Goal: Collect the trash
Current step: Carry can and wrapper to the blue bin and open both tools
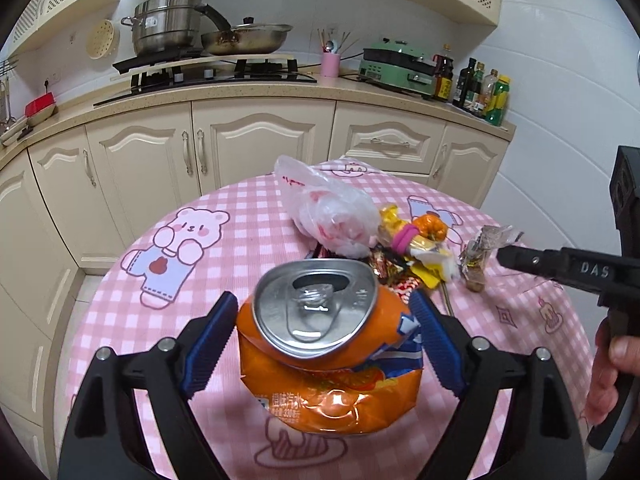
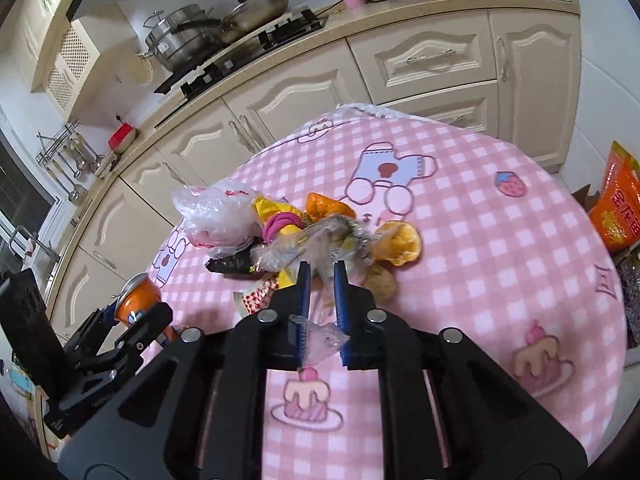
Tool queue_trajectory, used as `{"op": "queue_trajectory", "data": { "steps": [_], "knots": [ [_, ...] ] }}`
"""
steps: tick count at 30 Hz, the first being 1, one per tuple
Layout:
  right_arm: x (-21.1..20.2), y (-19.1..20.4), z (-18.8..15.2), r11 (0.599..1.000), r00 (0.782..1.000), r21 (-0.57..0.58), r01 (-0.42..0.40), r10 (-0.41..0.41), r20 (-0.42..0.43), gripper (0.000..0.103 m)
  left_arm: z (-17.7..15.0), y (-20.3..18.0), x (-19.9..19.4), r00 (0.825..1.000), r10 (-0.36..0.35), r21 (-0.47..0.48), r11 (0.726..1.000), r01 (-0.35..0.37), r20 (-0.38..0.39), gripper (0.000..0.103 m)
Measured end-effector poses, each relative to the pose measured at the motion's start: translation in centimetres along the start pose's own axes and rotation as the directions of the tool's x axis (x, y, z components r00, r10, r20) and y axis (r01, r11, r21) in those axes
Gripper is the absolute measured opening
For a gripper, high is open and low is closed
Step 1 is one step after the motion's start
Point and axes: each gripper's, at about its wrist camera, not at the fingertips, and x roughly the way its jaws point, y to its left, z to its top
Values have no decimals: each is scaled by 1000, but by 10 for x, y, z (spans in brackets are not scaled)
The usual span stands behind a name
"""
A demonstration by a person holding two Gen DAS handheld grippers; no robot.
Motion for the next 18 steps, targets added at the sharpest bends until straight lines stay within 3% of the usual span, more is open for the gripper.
{"op": "queue_trajectory", "data": {
  "steps": [9,15,18],
  "knots": [
    [-49,-20,-13,987,990,86,-137,133,44,9,-5,-9,-28,1000,-26,30,999,26,16,85],
    [-92,-25,-13,984,984,82,-158,150,100,9,-1,-28,-50,997,-68,63,996,66,42,85],
    [-122,-33,-13,984,979,83,-160,147,144,9,7,-51,-62,991,-122,95,989,116,61,85]
  ]
}}
